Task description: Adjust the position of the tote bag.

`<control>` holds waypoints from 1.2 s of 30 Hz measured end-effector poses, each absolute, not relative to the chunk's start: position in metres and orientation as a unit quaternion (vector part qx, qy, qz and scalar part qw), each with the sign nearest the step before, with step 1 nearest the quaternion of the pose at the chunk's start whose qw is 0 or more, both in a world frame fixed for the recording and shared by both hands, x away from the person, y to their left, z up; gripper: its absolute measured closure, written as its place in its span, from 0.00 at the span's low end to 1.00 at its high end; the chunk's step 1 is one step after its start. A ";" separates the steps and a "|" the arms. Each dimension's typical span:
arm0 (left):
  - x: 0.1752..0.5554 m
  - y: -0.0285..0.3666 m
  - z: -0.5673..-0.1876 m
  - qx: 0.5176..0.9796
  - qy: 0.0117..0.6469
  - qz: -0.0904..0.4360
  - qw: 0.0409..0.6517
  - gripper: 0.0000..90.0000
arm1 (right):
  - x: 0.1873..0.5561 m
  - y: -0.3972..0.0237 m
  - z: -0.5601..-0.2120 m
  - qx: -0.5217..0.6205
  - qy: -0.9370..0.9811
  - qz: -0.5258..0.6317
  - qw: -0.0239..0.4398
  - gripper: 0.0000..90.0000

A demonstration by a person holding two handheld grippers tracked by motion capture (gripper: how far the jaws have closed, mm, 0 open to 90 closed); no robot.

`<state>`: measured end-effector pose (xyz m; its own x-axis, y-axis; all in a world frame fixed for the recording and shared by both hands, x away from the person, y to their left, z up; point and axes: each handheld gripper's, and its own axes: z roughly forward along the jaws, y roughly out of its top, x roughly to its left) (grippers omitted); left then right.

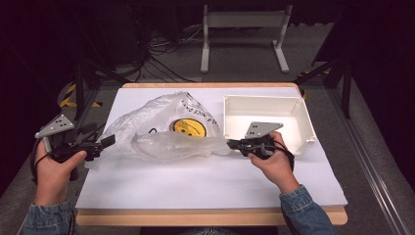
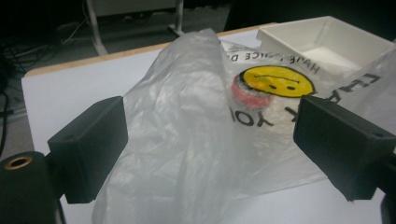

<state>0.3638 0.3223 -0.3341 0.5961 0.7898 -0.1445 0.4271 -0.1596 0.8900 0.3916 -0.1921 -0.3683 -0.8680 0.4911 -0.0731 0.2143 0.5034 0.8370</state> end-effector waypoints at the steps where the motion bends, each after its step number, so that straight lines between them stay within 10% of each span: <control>1: 0.366 0.322 -0.337 0.743 0.413 0.178 0.496 0.12 | 0.392 -0.193 -0.369 0.208 0.853 0.453 0.152 0.98; 11: 0.379 0.305 -0.354 0.782 0.398 0.156 0.454 0.13 | 0.397 -0.200 -0.374 0.220 0.851 0.454 0.147 0.98; 19: 0.375 0.304 -0.351 0.799 0.381 0.120 0.449 0.89 | 0.394 -0.199 -0.370 0.215 0.850 0.457 0.149 0.98; 22: 0.366 0.310 -0.341 0.795 0.363 0.085 0.478 1.00 | 0.394 -0.199 -0.370 0.213 0.851 0.457 0.149 0.98; 36: 0.326 0.311 -0.300 0.790 0.287 0.079 0.536 1.00 | 0.392 -0.198 -0.364 0.207 0.855 0.453 0.145 0.99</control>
<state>0.3256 0.3111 -0.3001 0.8230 0.5379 -0.1825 0.3687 -0.2616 0.8920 0.3921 -0.1982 -0.3637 -0.8726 0.4848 -0.0598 0.2224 0.5033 0.8350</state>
